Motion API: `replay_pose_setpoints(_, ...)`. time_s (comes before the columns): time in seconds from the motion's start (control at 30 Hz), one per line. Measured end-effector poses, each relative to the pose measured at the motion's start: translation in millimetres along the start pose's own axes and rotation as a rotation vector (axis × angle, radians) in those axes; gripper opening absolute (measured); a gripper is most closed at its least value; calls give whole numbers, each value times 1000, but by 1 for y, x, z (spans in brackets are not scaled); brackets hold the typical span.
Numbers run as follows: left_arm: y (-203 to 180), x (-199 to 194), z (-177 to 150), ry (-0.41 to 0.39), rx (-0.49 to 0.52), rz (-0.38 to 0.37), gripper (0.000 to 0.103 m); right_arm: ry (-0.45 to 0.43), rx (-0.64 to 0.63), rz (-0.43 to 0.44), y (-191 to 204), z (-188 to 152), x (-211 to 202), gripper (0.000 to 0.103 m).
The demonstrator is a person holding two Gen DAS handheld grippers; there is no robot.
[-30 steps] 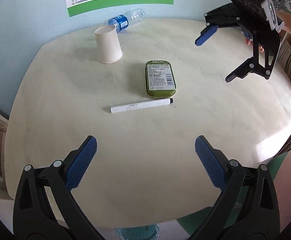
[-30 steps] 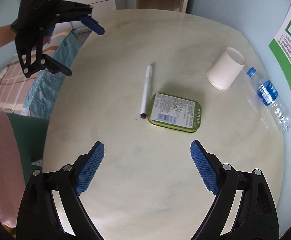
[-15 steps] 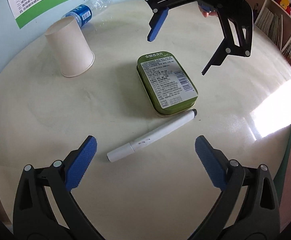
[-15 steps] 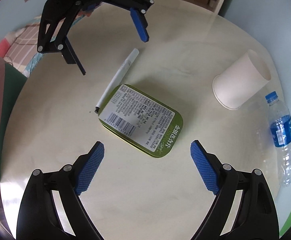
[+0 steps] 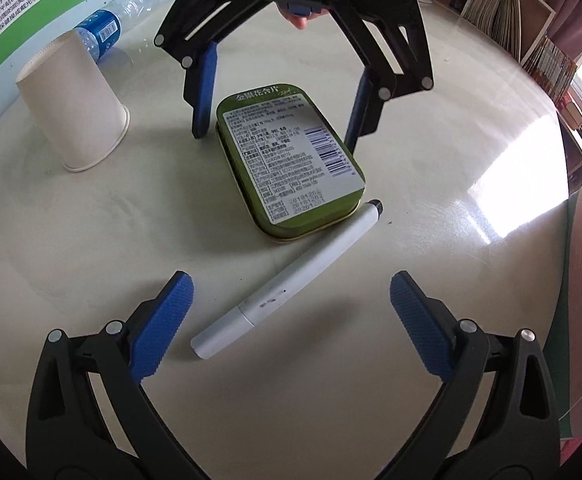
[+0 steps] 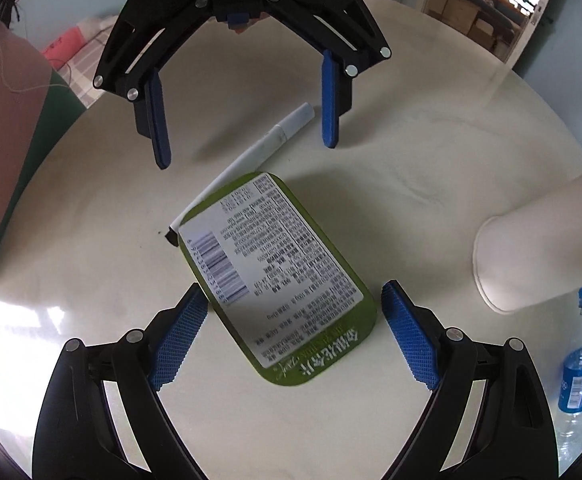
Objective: Collect trash
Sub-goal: 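Grasp the white marker with the left tool while the right tool grasps the green tin, then carry the marker and green tin with both tools over the wastebasket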
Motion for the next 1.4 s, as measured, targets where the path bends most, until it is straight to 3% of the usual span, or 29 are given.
replay_pose_setpoints(0.13, -2, 2, 3, -1, 1, 18, 92, -17, -12, 15, 8, 5, 3, 89)
replay_pose_setpoints(0.2, 1, 3, 6, 1, 2, 66, 76, -14, 11, 21, 8, 4, 0, 84)
replay_pose_setpoints(0.33, 2, 3, 8, -3, -30, 123, 65, 12, 54, -3, 8, -3, -7, 72)
replay_pose_setpoints(0.4, -7, -1, 7, -9, -33, 124, 41, 26, 93, -20, 8, -9, -13, 66)
replay_pose_setpoints(0.47, -14, -1, 8, 3, -40, 120, 29, 38, 151, -33, 10, -16, -16, 65)
replay_pose_setpoints(0.67, -28, -5, -2, 12, -137, 83, 12, 31, 358, -58, 11, -31, -26, 64)
replay_pose_setpoints(0.93, -41, -15, 0, -17, -287, 79, 11, -31, 551, -53, 13, -51, -55, 63)
replay_pose_setpoints(1.07, -35, -24, 1, -25, -346, 117, 11, -61, 613, -48, 11, -53, -65, 63)
replay_pose_setpoints(1.4, -37, -63, -3, -70, -442, 211, 10, -110, 595, -74, 16, -28, -88, 62)
Point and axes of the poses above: each gripper's, at about its wrist camera, not at the fingertips, and x roughly the way its jaws point, y to its left, z to its top, the point moved 9 cm from there along x, roughly the way its jaws point, and after that the axes turned 9 degrees about x, right-handed, at the moved point
